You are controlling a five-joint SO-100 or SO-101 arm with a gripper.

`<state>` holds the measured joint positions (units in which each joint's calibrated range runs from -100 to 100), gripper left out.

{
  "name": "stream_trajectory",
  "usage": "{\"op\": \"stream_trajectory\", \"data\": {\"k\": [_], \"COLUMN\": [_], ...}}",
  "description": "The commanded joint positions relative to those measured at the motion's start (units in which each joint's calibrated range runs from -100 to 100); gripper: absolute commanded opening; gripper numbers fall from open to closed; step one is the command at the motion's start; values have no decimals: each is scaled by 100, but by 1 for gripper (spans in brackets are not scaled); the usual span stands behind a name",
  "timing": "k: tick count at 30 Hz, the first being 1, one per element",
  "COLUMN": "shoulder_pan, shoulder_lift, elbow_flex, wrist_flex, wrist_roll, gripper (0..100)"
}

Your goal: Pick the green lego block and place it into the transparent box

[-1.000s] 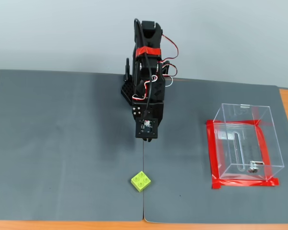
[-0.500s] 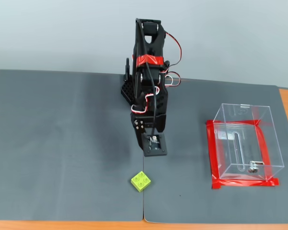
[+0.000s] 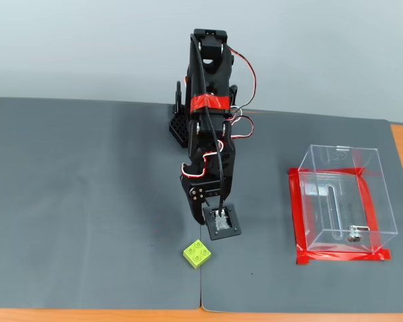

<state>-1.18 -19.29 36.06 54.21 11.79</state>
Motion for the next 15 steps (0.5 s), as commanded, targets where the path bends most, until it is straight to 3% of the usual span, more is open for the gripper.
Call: {"op": "stream_trajectory", "data": {"k": [1, 5, 11, 15], "shoulder_pan": [40, 40, 40, 40], "shoulder_lift": [17, 25, 271, 746], "elbow_flex": [-300, -272, -318, -679], "wrist_flex": [-30, -65, -65, -65], "wrist_roll": [6, 6, 6, 21], "gripper": [2, 4, 21, 24]}}
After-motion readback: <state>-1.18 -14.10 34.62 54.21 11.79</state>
